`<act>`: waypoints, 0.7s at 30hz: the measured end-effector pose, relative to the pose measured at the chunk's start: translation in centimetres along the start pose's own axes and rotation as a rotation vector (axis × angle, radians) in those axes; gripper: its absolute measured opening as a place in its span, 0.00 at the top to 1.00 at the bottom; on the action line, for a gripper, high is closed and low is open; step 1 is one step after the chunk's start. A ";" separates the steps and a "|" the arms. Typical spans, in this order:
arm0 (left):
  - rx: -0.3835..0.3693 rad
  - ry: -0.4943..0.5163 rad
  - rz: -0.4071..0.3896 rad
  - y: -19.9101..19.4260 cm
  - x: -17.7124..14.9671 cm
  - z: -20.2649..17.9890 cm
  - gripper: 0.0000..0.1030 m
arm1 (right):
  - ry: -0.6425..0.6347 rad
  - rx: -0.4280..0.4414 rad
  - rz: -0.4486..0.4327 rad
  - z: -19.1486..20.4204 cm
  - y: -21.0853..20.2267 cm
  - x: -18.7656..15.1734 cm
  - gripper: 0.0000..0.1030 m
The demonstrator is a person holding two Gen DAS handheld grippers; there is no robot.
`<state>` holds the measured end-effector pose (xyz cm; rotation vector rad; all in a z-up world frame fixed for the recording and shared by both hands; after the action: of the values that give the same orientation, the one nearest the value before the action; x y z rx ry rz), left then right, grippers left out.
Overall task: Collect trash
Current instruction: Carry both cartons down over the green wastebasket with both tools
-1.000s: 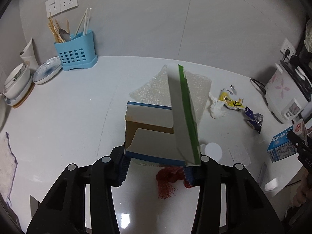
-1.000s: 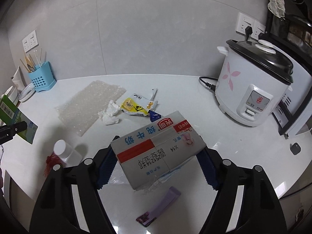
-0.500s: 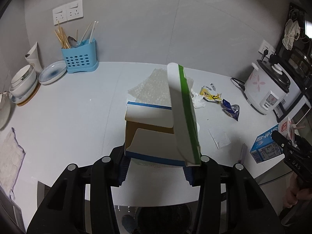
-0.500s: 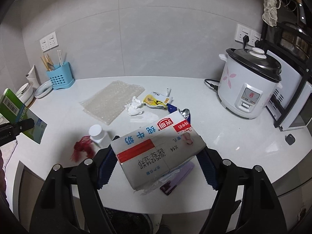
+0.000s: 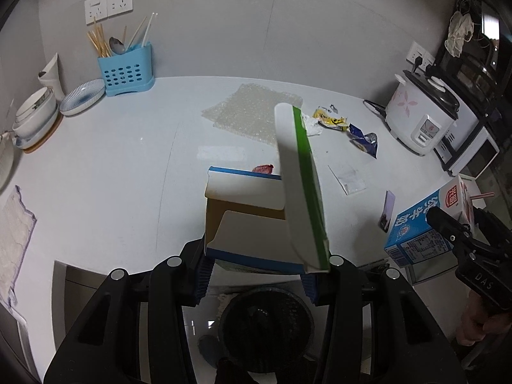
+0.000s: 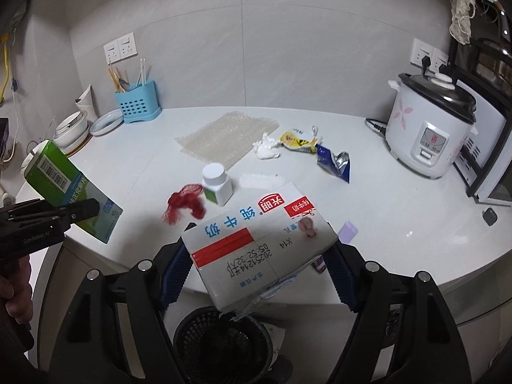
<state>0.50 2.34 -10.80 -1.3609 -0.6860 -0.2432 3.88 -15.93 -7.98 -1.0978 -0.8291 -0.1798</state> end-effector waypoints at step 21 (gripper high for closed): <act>-0.021 0.047 0.089 2.6 -8.3 -0.4 0.57 | -0.039 0.067 0.141 2.2 2.2 -8.4 0.30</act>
<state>-4.48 0.65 -17.70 -1.3982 -0.5838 -0.2106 -1.91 -15.16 -14.78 -1.0948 -0.7836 -0.0123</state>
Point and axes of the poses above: each gripper's, at about its wrist camera, not at the fingertips, and y roughly the way its jaws point, z to its left, x to its top, the point moved 6 cm from there along y, roughly the way its jaws point, and after that the axes turned 14 degrees about x, right-handed, at the moved point
